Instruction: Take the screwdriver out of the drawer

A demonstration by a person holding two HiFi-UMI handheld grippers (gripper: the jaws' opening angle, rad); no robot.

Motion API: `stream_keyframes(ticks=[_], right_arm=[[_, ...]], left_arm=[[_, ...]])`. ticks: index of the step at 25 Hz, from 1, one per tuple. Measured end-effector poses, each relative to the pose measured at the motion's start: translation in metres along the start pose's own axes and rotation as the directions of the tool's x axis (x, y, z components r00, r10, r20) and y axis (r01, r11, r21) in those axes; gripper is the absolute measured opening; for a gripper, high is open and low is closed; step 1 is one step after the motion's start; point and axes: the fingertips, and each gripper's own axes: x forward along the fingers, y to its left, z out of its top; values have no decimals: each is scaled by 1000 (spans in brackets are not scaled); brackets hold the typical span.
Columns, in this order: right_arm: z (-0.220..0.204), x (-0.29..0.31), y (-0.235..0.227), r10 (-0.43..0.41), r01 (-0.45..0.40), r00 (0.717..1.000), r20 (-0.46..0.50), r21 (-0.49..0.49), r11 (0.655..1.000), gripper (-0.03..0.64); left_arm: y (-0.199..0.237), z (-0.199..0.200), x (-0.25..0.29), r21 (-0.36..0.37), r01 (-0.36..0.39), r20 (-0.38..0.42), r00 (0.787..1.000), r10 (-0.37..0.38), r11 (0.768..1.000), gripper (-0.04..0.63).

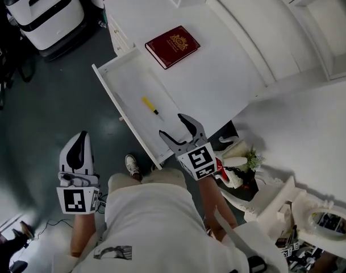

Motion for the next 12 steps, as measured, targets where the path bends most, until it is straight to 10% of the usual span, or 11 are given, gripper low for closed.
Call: stream_keyframes(ticks=[12], right_arm=[[-126, 161, 3, 192, -194, 929, -316, 27, 981, 287]], left_arm=[[11, -36, -27, -61, -139, -127, 983, 131, 988, 17]])
